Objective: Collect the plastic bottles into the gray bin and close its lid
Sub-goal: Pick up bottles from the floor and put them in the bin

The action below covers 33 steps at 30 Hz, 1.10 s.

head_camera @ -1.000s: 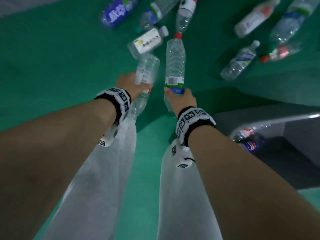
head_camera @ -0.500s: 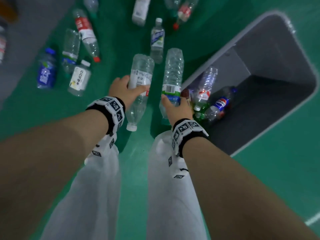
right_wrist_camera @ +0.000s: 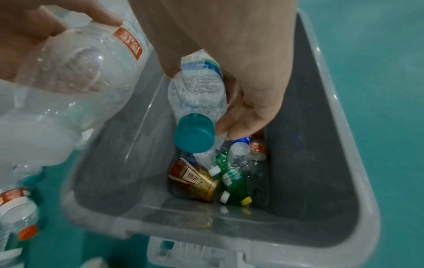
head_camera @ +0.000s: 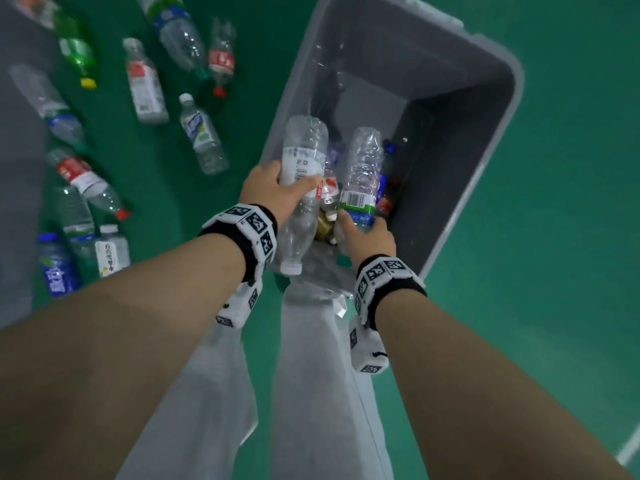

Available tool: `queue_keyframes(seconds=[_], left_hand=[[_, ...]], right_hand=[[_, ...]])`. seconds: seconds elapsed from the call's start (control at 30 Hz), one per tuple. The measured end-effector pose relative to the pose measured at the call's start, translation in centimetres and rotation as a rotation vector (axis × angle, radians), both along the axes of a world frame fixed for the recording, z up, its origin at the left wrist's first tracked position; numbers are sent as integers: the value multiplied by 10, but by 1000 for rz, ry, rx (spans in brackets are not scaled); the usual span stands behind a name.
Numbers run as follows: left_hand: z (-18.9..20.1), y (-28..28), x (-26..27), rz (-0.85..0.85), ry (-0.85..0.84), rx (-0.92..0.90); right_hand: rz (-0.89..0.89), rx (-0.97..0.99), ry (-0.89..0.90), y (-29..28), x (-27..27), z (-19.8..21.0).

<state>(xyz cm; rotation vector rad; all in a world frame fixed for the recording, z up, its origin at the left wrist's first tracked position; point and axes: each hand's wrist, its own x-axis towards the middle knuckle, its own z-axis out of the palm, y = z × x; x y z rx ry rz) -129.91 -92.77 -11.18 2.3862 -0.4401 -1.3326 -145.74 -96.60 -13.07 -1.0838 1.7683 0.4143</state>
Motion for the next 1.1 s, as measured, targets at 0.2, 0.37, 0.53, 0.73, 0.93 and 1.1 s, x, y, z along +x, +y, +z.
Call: queue_keyframes(seconds=[0.2,0.37,0.53,0.73,0.93,1.1], left_hand=[[-35,-43,-21,-176,-14,78],[-63,-76,-31,-219,12,125],[-101,-108,-22,-238,97,158],[-139,-154,-15,-303,123,198],[-184,-176,-29,-651,0,158],[-215,-187,-36,-767,1,154]], right_hand=[[-118,49,87,-14,-20,-21],[-187,50,239,-29,-22,-49],[-232,27,353,-55,-14,-83],[-329,-37,407,-85,-15,-122],[-410,-65,359,-95,-12,-162],[-376,3,361,-105,-7,-189]])
